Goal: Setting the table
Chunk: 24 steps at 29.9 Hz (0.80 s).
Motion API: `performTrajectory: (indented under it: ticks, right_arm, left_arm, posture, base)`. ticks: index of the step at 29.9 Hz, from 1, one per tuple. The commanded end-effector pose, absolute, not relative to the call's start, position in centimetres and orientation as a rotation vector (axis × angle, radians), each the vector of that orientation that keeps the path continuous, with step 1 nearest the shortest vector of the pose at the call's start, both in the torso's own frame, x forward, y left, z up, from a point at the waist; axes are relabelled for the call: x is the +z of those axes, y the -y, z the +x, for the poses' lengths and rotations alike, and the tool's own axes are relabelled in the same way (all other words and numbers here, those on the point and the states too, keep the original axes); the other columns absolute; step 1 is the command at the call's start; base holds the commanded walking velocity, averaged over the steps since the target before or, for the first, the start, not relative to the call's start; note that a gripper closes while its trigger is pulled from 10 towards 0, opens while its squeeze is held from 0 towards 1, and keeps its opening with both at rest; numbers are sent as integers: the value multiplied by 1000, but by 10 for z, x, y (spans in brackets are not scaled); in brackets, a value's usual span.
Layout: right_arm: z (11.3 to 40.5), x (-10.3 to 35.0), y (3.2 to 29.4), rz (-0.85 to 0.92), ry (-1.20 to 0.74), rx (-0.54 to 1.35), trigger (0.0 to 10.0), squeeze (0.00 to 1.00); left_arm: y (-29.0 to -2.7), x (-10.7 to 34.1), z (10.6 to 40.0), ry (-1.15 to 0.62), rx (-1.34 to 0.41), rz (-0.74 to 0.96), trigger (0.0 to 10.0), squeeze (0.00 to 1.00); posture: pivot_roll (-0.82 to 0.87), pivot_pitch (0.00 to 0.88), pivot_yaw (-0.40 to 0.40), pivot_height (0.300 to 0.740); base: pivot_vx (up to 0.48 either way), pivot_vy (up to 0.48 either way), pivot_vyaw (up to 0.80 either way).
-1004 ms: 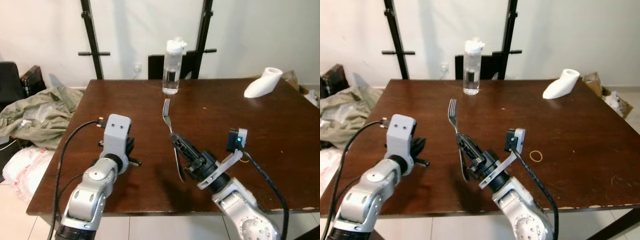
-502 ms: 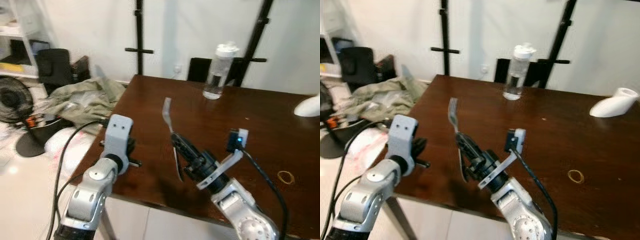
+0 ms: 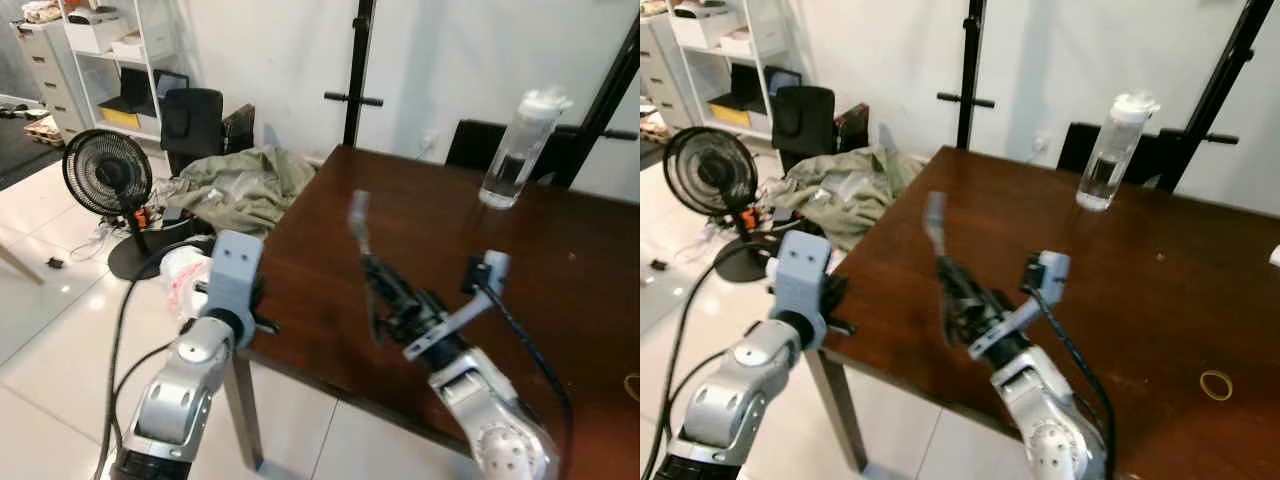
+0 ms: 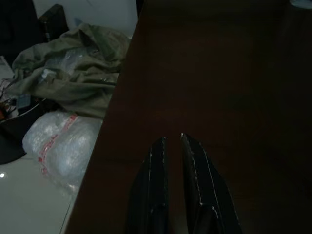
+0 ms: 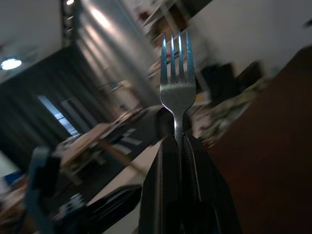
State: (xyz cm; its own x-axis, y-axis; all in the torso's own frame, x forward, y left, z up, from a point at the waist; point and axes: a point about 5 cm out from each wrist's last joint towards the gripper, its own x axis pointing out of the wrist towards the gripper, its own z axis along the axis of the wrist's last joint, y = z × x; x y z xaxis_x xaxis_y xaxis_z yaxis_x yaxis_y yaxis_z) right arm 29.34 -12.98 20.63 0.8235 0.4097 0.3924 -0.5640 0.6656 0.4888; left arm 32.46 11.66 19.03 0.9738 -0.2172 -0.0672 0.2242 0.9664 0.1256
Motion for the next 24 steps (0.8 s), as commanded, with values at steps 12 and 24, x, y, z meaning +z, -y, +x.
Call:
performTrajectory:
  ticks: [12,24]
  right_arm:
    - [297,205,132,627,266,501,10000,0]
    - [297,205,133,624,272,487,10000,0]
  left_arm:
    - [-118,187,326,-43,-225,145,10000,0]
    - [-109,190,323,-40,-315,121,10000,0]
  posture:
    - [99,39,55,740]
    - [96,40,55,740]
  base:
    - [465,0,0]
    - [300,0,0]
